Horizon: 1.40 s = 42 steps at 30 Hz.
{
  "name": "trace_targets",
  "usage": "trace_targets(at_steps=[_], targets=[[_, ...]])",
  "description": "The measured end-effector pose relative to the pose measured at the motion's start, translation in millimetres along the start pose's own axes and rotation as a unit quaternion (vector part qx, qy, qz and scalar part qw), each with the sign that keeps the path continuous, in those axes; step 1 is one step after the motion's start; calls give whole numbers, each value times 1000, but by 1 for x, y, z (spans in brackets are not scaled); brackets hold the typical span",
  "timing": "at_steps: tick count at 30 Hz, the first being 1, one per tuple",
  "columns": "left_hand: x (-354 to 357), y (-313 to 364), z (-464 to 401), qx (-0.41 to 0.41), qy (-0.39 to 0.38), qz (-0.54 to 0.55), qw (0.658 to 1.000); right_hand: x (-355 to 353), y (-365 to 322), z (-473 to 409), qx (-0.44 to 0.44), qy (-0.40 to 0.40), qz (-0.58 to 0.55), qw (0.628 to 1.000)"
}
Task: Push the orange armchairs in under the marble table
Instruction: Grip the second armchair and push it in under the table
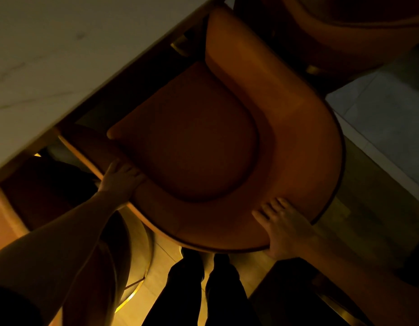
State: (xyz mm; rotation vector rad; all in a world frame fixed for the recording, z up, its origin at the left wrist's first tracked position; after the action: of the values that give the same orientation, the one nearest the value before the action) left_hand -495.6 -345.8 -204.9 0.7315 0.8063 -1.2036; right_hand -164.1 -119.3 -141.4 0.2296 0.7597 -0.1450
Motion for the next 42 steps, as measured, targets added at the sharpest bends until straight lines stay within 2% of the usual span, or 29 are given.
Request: trace_targets(at_steps=[4, 9, 11, 14, 17, 19, 23, 28, 33, 42], targets=[[5, -1, -2, -2, -5, -2, 1000, -1, 0, 0, 0, 2, 3, 1000], [8, 6, 0, -17, 29, -1, 999, -6, -1, 2, -3, 4, 0, 1000], [9, 14, 3, -11, 12, -14, 1000, -7, 0, 2, -1, 10, 2, 1000], [12, 52, 6, 37, -37, -30, 998, -4, 1, 1, 1, 3, 5, 1000], [10, 118, 4, 107, -21, 23, 994, -2, 1, -3, 3, 7, 11, 1000], [7, 155, 6, 125, 4, 58, 990, 1, 3, -4, 7, 7, 8, 1000], [-7, 169, 15, 77, 98, 176, 976, 6, 6, -6, 15, 0, 4, 1000], [-15, 168, 21, 37, 135, 222, 965, 4, 8, -6, 31, 2, 16, 999], [-12, 170, 26, 9, 130, 207, 970, 0, 4, 0, 43, 7, 36, 998], [19, 177, 72, 8, 141, 234, 962, 15, -38, 22, 30, -32, 27, 999]])
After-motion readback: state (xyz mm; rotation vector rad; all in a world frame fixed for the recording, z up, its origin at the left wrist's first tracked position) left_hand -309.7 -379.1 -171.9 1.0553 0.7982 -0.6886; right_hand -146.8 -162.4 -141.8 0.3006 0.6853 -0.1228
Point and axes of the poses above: each hand's wrist, its own z-axis away from the middle knuckle, its own x-axis out of the palm, y = z × x, the point moved 8 cm from there along -z, towards the middle knuckle, and after that the axes turned 15 degrees about x, right-handed, at the moved point
